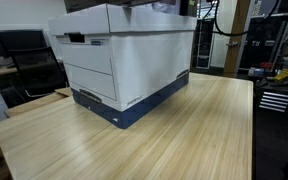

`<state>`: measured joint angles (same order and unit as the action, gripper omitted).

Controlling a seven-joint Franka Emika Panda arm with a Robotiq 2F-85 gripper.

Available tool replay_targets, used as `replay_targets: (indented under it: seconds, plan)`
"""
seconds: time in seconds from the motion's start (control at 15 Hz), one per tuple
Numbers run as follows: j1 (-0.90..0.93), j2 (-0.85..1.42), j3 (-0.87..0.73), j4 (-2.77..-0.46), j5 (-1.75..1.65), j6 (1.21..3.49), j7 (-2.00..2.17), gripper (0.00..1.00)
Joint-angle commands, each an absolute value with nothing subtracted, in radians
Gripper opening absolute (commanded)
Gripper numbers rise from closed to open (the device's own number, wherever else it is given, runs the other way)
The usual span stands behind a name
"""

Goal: Remove the bowl from the microwave

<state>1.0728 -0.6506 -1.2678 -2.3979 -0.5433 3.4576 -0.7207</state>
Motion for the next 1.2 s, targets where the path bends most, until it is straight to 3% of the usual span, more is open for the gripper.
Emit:
replay_targets:
  seconds: [0.0, 0.4, 0.67, 0.73, 1.13]
  plan:
    - [1.108, -0.661, -1.300, -2.386, -0.573, 3.458, -0.729, 0.49]
    - [1.058, -0.622, -1.260, -2.396, -0.549, 3.458, -0.698, 0.08]
    - [0.922, -0.520, -1.140, -2.463, -0.499, 3.455, -0.634, 0.00]
    - [0.828, -0.481, -1.060, -2.487, -0.489, 3.425, -0.606, 0.04]
    - [0.490, -0.473, -0.710, -2.533, -0.477, 3.274, -0.572, 0.05]
